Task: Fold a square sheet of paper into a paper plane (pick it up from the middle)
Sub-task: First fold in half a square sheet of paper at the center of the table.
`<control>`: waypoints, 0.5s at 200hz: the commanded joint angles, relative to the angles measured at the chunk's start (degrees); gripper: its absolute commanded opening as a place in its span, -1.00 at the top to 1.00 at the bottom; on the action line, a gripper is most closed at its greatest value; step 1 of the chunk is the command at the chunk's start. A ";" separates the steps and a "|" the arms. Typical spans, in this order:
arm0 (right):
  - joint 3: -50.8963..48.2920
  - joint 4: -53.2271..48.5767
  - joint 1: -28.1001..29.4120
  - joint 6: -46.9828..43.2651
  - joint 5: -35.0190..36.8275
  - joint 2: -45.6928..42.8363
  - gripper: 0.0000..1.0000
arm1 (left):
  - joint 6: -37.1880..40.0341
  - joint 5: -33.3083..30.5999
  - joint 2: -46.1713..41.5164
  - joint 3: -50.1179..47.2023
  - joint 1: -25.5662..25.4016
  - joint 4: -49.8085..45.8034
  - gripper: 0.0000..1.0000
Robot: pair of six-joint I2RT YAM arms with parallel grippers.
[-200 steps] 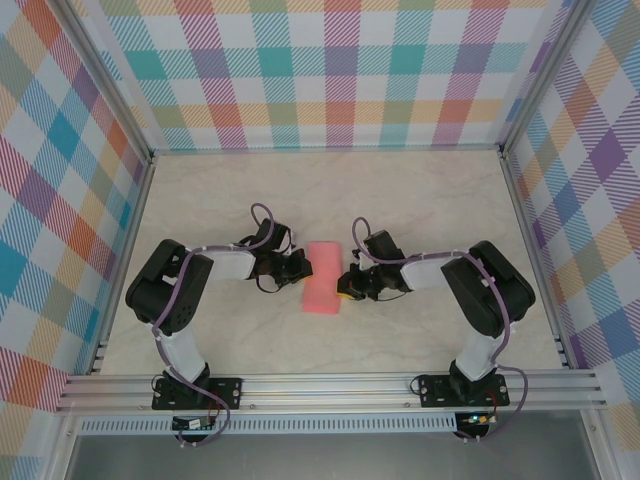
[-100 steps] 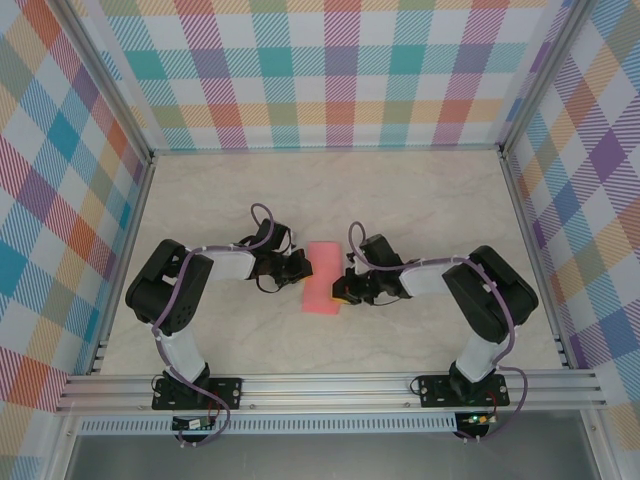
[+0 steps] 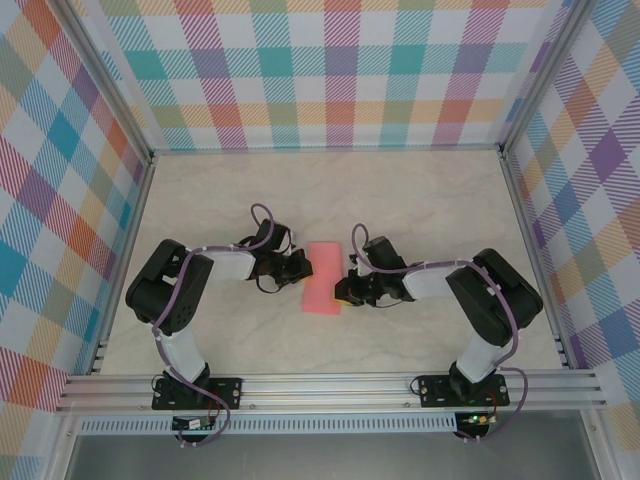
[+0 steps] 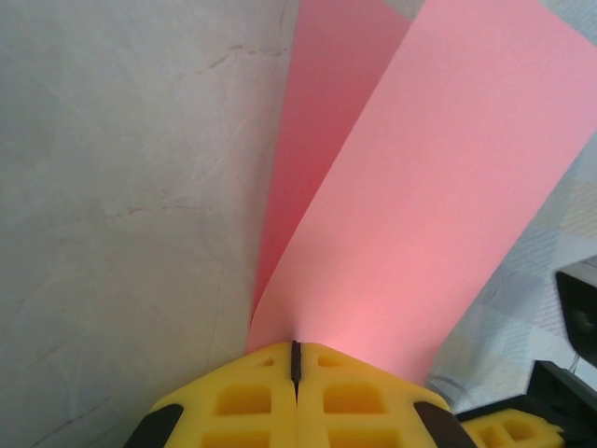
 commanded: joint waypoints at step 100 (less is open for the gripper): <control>-4.74 1.41 2.88 -0.86 2.60 1.96 0.87 | 0.97 -2.72 2.44 -2.79 -0.93 -5.37 1.00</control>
